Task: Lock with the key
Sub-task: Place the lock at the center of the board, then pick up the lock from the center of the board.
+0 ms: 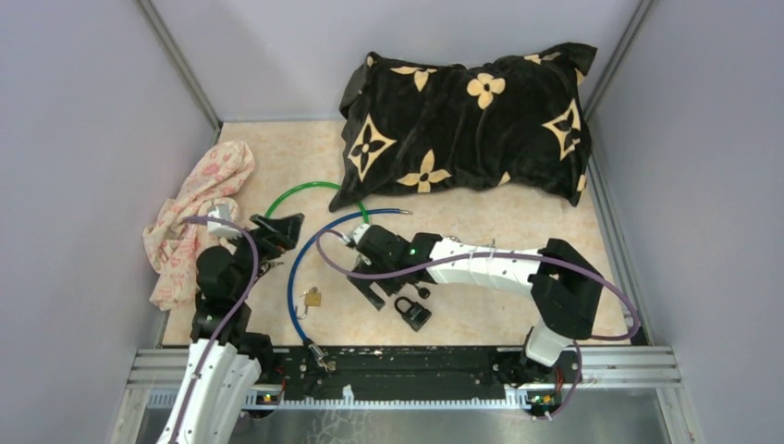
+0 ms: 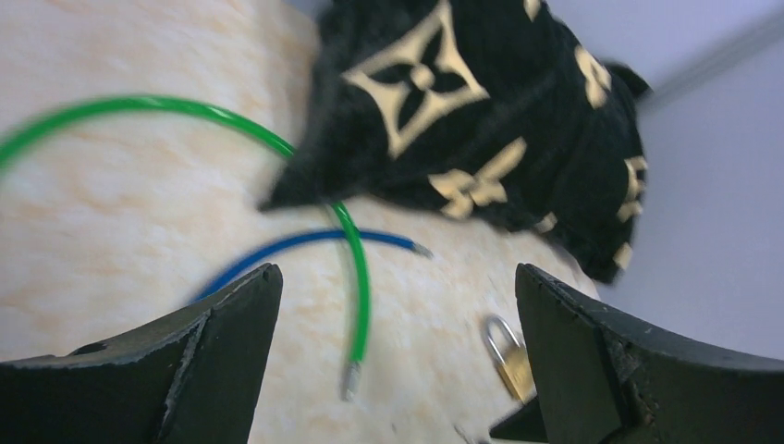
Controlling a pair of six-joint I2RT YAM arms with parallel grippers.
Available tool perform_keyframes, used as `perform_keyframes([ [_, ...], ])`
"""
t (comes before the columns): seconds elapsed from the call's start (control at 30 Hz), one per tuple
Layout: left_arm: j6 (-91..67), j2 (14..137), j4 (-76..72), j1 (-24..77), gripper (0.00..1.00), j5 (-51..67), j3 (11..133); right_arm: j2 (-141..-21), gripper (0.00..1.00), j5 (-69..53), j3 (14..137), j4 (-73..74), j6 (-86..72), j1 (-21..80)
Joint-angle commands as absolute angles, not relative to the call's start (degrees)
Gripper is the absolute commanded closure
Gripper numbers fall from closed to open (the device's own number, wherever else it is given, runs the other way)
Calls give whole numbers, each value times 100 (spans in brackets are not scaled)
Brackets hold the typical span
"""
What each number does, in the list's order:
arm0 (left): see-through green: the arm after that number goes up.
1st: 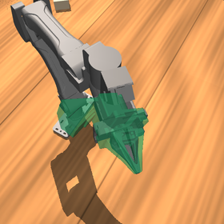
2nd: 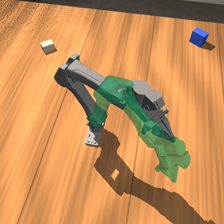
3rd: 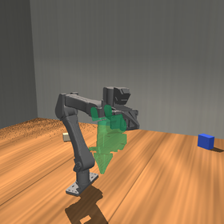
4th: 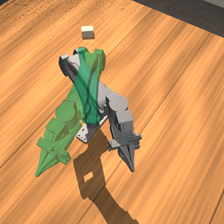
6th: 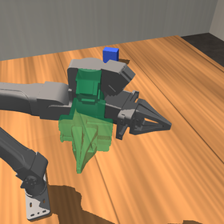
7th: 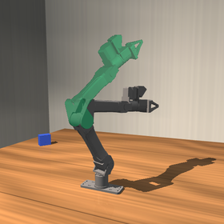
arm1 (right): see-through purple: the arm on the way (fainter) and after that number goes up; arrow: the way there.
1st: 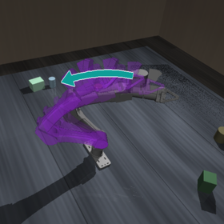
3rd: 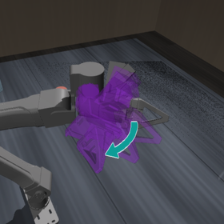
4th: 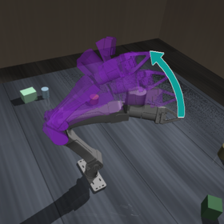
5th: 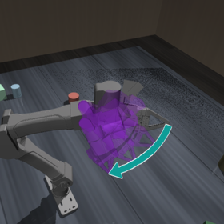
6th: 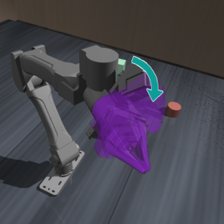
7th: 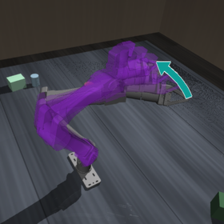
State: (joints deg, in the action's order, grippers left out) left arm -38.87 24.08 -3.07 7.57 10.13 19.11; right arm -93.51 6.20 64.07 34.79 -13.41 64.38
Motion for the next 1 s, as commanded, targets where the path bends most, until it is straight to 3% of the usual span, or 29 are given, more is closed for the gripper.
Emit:
perform_keyframes([
  [0.0, -3410, 2223, 415, 289, 1, -507, 2478, -9754, 8, -213, 7377, 1957, -771, 6462],
  [0.1, -3162, 1909, 1079, -42, 1, -1317, 2948, -11027, 20, -322, 8781, 2222, -843, 6474],
  [0.2, -2848, 1507, 1682, -183, 1, -2059, 3365, -11811, 22, -286, 9643, 2687, -473, 6783],
  [0.57, -2127, 742, 1992, 333, 1, -2585, 4114, -12910, 22, -538, 10305, 2647, -77, 7071],
  [0.87, -2011, 566, 1926, 382, 1, -2713, 4076, -13257, 30, 390, 10476, 3374, 296, 7482],
  [0.93, -1971, 554, 1884, 378, 1, -2671, 4043, -13170, 39, 392, 10310, 3255, 306, 7497],
  [0.97, -1969, 557, 1877, 378, 1, -2676, 4024, -13162, 49, 409, 10247, 3155, 302, 7489],
])
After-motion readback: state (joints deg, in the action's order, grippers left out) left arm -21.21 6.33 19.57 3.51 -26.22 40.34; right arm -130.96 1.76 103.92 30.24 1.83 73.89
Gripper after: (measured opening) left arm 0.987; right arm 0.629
